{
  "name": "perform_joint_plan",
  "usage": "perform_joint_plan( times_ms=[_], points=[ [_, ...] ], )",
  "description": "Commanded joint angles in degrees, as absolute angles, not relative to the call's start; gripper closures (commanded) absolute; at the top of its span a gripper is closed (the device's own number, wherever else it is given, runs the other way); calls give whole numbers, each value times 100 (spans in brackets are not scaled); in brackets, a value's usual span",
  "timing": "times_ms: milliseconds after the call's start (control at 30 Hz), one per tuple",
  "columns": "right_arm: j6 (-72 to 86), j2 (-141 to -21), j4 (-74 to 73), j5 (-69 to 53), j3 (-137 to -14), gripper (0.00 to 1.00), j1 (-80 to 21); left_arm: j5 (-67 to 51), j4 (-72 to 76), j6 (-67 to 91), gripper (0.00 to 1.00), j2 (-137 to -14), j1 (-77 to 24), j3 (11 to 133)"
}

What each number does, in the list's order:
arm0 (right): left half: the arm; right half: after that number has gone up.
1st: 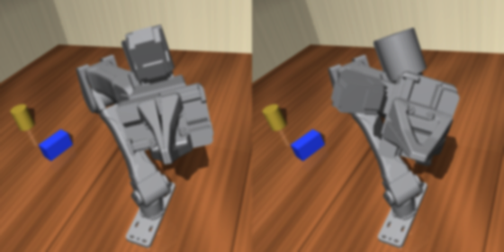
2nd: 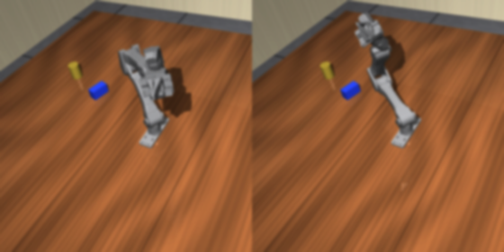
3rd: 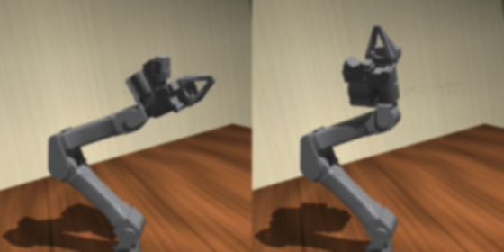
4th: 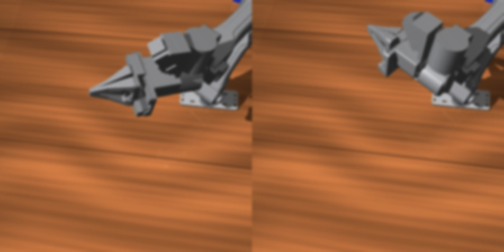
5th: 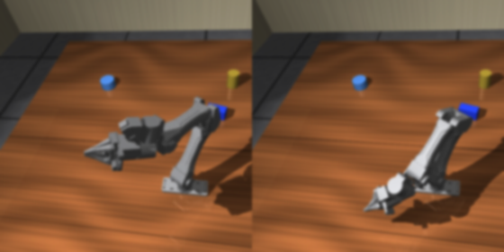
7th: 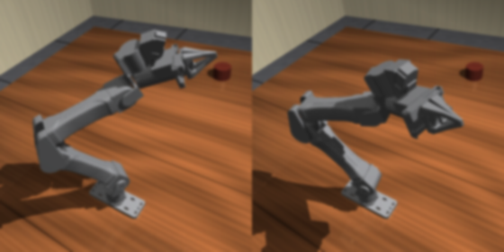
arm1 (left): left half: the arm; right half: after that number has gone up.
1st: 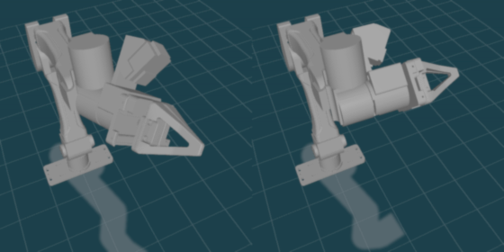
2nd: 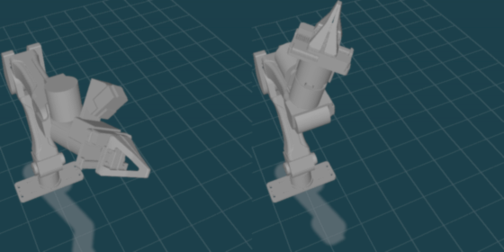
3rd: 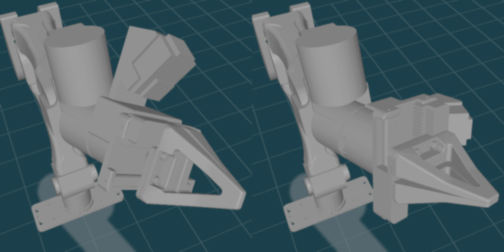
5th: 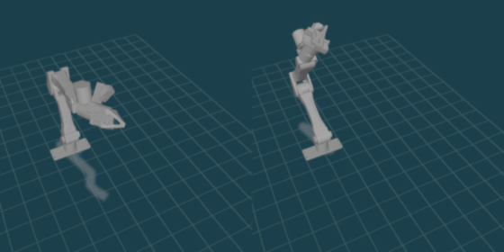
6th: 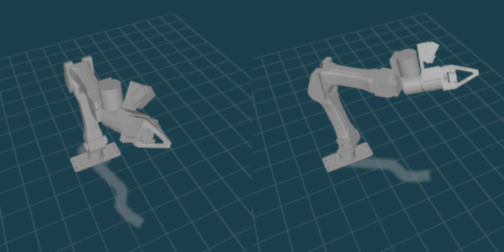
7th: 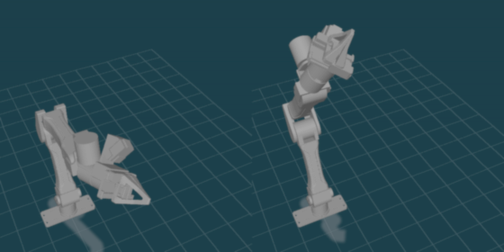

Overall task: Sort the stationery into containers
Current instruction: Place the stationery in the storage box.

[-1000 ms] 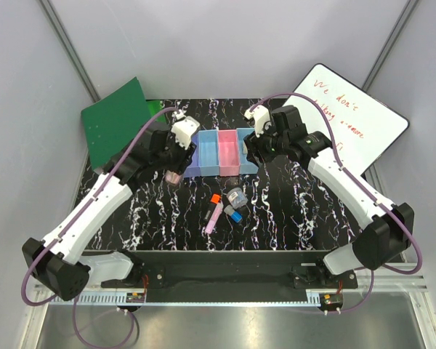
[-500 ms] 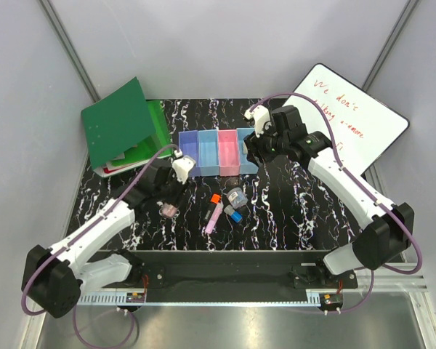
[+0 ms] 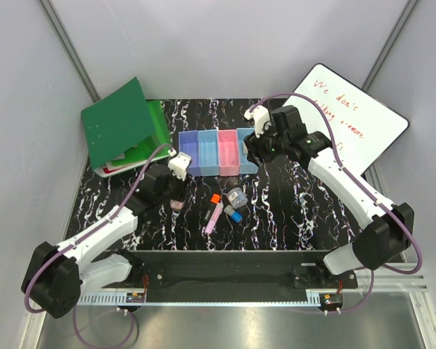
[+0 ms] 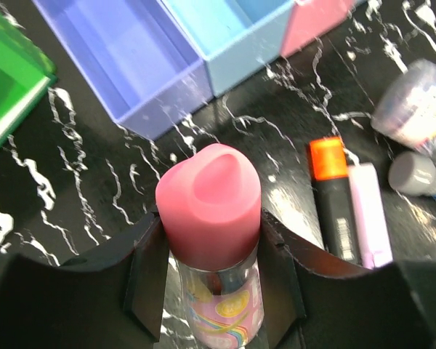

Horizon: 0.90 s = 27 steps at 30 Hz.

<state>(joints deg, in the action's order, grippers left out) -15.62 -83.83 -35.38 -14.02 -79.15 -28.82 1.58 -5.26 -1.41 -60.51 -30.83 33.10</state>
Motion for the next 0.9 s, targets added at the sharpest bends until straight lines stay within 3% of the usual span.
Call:
perform_joint_plan(
  times_ms=[0,433,867],
  points=[
    [-1670,-8332,-3393,-1283,-7893,40,-2865,641,817,-263,100,-6047,-3015,3480],
    [-1828,-8464,-3401,-1064,-8042,40,-2865,1371,2037,-642,100,-7066,-2936,4525],
    [-1916,-8613,-3384,-923,-8121,40,-2821,1573,2196,-765,100,-8594,-2865,6055]
  ],
)
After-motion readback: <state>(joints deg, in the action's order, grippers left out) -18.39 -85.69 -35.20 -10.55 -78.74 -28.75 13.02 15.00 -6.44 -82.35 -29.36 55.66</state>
